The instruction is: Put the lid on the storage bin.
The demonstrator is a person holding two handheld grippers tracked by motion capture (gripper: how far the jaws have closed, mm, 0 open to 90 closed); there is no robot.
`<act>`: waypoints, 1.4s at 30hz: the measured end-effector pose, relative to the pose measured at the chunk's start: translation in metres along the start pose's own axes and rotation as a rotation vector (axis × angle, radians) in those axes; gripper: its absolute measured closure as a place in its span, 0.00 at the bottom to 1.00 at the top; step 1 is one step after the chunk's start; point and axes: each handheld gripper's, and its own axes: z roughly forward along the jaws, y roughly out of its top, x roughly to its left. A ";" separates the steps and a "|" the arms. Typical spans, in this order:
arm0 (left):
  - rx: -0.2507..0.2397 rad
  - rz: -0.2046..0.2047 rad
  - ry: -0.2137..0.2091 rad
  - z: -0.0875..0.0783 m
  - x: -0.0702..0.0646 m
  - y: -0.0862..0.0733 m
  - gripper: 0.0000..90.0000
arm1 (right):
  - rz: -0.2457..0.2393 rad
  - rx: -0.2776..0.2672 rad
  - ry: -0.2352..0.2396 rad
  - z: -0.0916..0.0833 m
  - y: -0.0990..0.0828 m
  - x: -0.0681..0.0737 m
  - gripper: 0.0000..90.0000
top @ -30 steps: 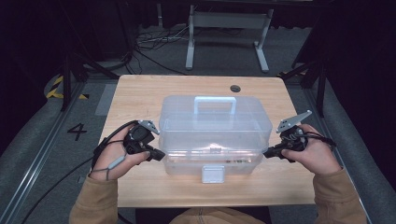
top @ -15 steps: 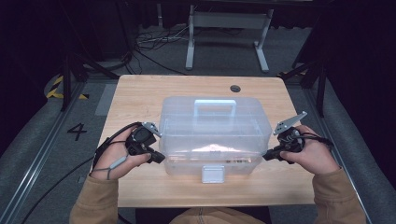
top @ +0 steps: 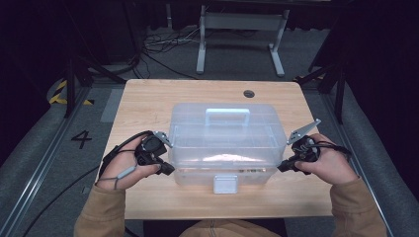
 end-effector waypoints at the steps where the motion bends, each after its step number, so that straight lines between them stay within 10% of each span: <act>1: 0.002 0.002 0.000 0.000 0.000 0.000 0.97 | 0.000 0.002 0.002 0.000 0.000 0.000 0.99; 29: 0.056 -0.011 -0.027 0.008 0.004 -0.002 0.95 | 0.022 0.068 0.027 0.006 -0.004 -0.003 0.96; 42: 0.076 -0.052 -0.011 0.011 0.010 -0.008 0.79 | 0.051 0.058 0.038 0.001 -0.011 -0.006 0.78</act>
